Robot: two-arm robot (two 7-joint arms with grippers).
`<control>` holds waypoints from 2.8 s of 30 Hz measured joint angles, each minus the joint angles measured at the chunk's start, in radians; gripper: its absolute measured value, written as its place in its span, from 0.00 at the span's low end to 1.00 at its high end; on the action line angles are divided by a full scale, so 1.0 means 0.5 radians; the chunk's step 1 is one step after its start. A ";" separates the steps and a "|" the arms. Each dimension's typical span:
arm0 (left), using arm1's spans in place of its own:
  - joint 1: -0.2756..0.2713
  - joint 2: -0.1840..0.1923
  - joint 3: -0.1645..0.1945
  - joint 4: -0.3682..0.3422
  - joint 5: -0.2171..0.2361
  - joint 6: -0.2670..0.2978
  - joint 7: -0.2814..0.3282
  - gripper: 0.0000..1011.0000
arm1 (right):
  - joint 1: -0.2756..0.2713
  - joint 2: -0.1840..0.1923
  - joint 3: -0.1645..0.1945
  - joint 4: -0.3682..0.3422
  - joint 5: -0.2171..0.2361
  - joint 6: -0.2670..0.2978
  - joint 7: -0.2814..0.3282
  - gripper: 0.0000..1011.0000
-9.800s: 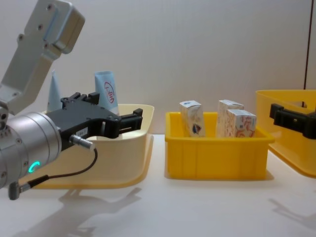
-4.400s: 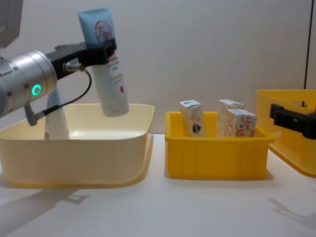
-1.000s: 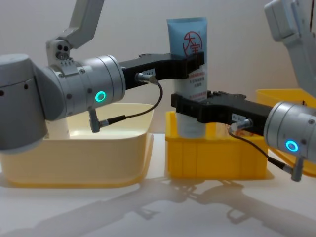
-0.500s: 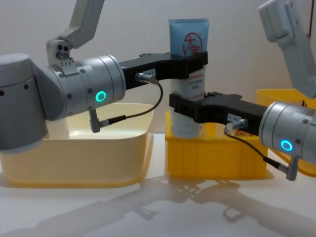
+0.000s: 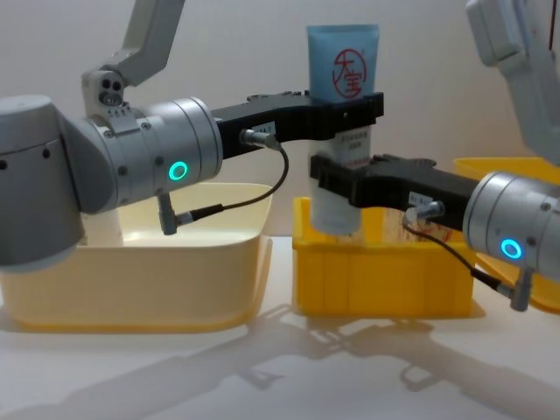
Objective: Bimanual collaborative sorting of washing and personal care products
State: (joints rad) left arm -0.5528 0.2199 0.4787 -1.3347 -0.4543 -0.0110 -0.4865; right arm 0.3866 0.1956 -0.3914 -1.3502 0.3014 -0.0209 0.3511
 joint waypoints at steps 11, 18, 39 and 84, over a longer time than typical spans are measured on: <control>0.000 0.000 0.000 0.000 0.000 0.000 0.000 0.99 | 0.049 -0.043 0.101 0.012 -0.023 -0.127 -0.112 0.49; 0.000 0.000 0.001 0.001 0.001 0.000 0.000 0.99 | 0.112 -0.069 0.203 0.031 -0.046 -0.234 -0.217 0.47; 0.000 0.000 0.000 0.000 0.000 0.000 0.000 0.99 | 0.145 -0.035 0.469 -0.016 -0.203 -0.260 -0.587 0.47; 0.000 0.000 0.000 0.000 0.000 0.000 0.000 0.99 | -0.083 -0.007 0.615 -0.184 -0.479 0.393 -0.935 0.50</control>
State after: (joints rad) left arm -0.5528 0.2199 0.4788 -1.3346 -0.4543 -0.0111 -0.4864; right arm 0.3452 0.1923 -0.0836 -1.4421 0.0622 0.1754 -0.1164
